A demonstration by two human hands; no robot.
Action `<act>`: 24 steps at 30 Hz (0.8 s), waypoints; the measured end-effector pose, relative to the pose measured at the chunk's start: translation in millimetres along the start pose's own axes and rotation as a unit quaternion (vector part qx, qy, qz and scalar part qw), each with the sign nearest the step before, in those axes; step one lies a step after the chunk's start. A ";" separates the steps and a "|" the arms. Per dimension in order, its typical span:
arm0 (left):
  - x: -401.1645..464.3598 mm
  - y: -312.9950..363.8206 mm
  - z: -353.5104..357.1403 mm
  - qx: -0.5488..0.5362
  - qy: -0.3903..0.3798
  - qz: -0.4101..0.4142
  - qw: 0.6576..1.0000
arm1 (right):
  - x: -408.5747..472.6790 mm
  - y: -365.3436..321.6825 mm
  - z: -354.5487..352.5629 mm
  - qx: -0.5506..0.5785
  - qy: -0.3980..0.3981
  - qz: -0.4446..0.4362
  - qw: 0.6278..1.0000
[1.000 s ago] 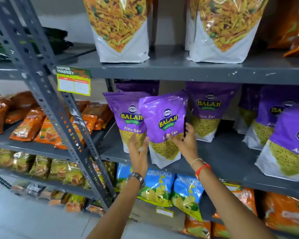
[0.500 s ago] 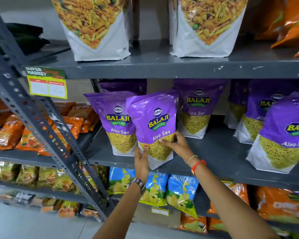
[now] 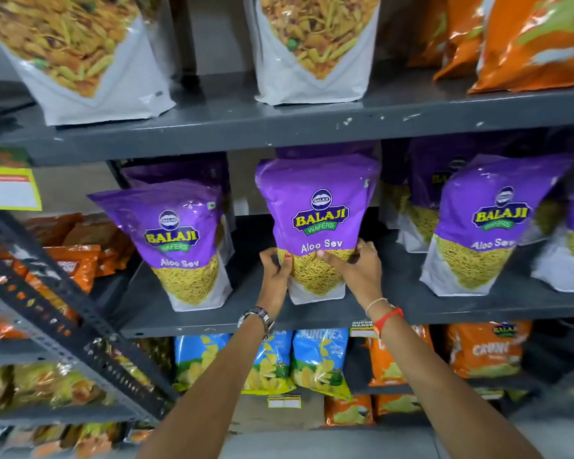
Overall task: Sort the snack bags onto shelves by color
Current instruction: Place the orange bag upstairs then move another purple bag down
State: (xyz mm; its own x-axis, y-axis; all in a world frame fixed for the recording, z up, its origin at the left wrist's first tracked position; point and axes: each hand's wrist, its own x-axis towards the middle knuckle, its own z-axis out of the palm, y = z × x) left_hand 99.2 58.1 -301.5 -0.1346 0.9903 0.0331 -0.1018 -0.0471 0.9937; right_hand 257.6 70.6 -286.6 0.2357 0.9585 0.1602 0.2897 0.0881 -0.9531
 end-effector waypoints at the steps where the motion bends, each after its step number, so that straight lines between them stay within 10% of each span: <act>1: 0.6 -2.1 3.2 -0.004 -0.002 -0.011 1.000 | 0.7 2.3 -1.7 -0.006 0.000 0.003 1.000; 24: 0.9 -17.2 30.1 -0.027 -0.013 -0.011 0.999 | -6.3 56.1 -24.8 0.023 -0.051 0.023 0.998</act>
State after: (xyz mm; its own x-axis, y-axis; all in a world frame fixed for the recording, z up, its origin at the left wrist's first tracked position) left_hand 130.5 63.7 -315.3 -0.1063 0.9942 0.0150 -0.1577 -0.0318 0.9870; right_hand 295.4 62.8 -334.8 0.1515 0.9843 0.0909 0.2369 0.0531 -0.9701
